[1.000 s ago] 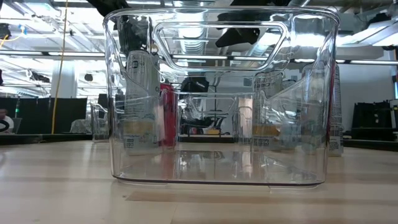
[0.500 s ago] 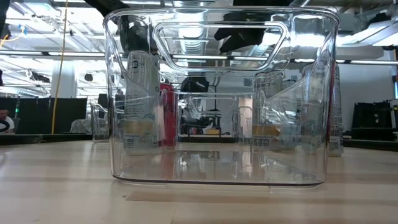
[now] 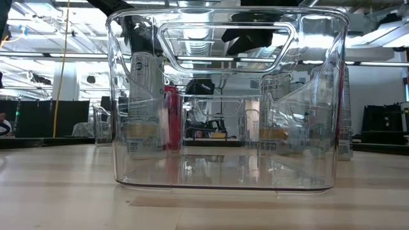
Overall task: Sort soda cans
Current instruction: Put the white-blue soda can into the top left transparent bin
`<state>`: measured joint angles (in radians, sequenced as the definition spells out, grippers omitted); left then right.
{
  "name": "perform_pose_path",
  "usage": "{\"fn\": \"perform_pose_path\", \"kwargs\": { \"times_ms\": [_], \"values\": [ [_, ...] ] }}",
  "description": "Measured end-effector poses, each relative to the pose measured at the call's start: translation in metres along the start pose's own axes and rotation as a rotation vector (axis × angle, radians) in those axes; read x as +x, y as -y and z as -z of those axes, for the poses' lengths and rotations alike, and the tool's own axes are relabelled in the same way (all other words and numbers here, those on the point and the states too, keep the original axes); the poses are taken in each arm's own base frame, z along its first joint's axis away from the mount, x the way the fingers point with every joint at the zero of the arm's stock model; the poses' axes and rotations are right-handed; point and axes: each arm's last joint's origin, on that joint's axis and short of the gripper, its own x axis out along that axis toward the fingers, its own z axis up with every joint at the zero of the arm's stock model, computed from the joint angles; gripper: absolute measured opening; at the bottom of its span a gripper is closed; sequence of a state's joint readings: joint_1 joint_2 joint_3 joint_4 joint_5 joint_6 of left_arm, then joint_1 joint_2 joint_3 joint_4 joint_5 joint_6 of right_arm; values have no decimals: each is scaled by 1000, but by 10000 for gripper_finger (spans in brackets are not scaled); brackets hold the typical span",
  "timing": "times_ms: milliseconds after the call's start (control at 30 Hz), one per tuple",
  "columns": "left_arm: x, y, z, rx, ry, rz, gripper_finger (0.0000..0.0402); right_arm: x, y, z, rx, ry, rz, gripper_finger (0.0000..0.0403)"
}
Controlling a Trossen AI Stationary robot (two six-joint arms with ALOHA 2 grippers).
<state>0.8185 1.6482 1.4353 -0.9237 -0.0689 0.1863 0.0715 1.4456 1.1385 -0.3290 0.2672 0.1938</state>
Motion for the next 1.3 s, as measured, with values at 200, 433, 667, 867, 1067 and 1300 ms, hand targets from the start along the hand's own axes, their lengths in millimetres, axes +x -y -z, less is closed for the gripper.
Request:
{"fn": "perform_pose_path", "kwargs": {
  "times_ms": [200, 433, 667, 867, 1067, 1300],
  "values": [
    [-4, 0, 3, -4, -43, -15, 352, 0, 0, 0, 9, 0, 10, 321],
    [-56, -4, 17, 8, -44, -111, 354, -15, 8, 5, 21, -53, 100, 321],
    [-127, 3, 42, -61, 204, -103, 354, -44, 25, 9, 6, -103, 239, 321],
    [-158, 25, 62, -10, 374, 43, 354, -60, 53, 12, 17, -163, 324, 321],
    [-156, 41, 82, -3, 391, 95, 354, -74, 80, 20, 193, -237, 433, 321],
    [-145, 49, 95, -25, 344, 126, 354, -63, 94, 26, 263, -344, 375, 321]
  ]
}}
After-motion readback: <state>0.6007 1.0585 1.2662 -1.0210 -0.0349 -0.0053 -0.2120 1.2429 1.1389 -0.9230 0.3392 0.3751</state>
